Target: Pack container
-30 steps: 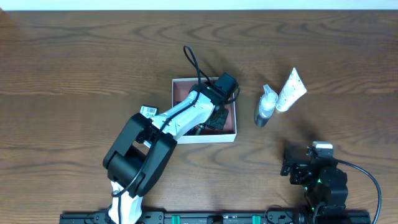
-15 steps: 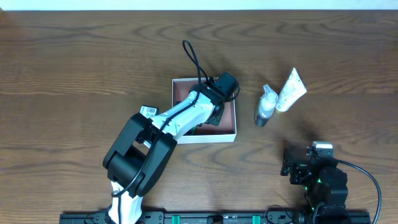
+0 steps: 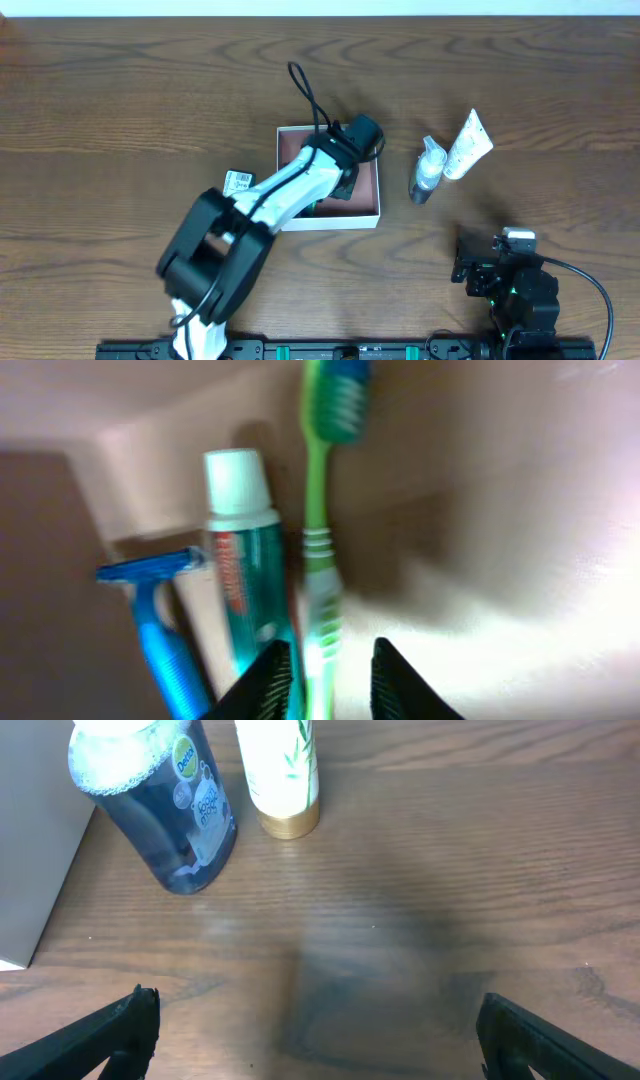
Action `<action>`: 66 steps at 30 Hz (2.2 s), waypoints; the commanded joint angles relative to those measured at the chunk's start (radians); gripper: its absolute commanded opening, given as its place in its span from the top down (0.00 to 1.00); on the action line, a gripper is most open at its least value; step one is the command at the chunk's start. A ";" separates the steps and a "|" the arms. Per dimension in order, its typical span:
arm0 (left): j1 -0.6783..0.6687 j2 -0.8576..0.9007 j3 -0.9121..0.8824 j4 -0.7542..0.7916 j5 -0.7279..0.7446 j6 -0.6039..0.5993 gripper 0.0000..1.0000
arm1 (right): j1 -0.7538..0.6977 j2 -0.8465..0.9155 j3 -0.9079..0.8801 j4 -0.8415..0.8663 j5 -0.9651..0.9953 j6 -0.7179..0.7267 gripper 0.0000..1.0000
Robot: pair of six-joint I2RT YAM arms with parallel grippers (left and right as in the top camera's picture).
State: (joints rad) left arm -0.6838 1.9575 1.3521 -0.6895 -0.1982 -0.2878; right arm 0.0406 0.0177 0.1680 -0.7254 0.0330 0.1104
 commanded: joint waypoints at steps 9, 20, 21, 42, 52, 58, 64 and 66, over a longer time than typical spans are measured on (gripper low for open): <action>-0.005 -0.340 0.010 -0.062 0.035 -0.032 0.60 | 0.000 -0.003 -0.002 -0.004 0.000 0.000 0.01; 0.312 -0.462 0.006 -0.256 0.056 0.018 0.35 | 0.000 -0.003 -0.002 -0.004 0.000 0.000 0.01; 0.338 -0.454 0.004 -0.256 0.093 0.057 0.34 | 0.000 -0.003 -0.002 -0.004 0.000 0.000 0.01; 0.547 0.000 -0.002 -0.307 0.266 0.336 0.27 | 0.000 -0.003 -0.002 -0.004 0.000 0.000 0.01; 0.563 0.076 -0.003 -0.285 0.266 0.316 0.32 | 0.000 -0.003 -0.002 -0.004 0.000 0.000 0.01; 0.563 0.076 -0.003 -0.287 0.266 0.312 0.52 | 0.000 -0.003 -0.002 -0.004 0.000 0.000 0.01; 0.563 0.068 0.021 -0.358 0.266 0.308 0.67 | 0.000 -0.003 -0.002 -0.004 0.000 0.000 0.01; 0.563 0.054 0.050 -0.404 0.266 0.293 0.68 | 0.000 -0.003 -0.002 -0.004 0.000 0.000 0.01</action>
State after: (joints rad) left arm -0.1242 2.0270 1.3556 -1.0630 0.0578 0.0223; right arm 0.0406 0.0177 0.1680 -0.7254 0.0334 0.1104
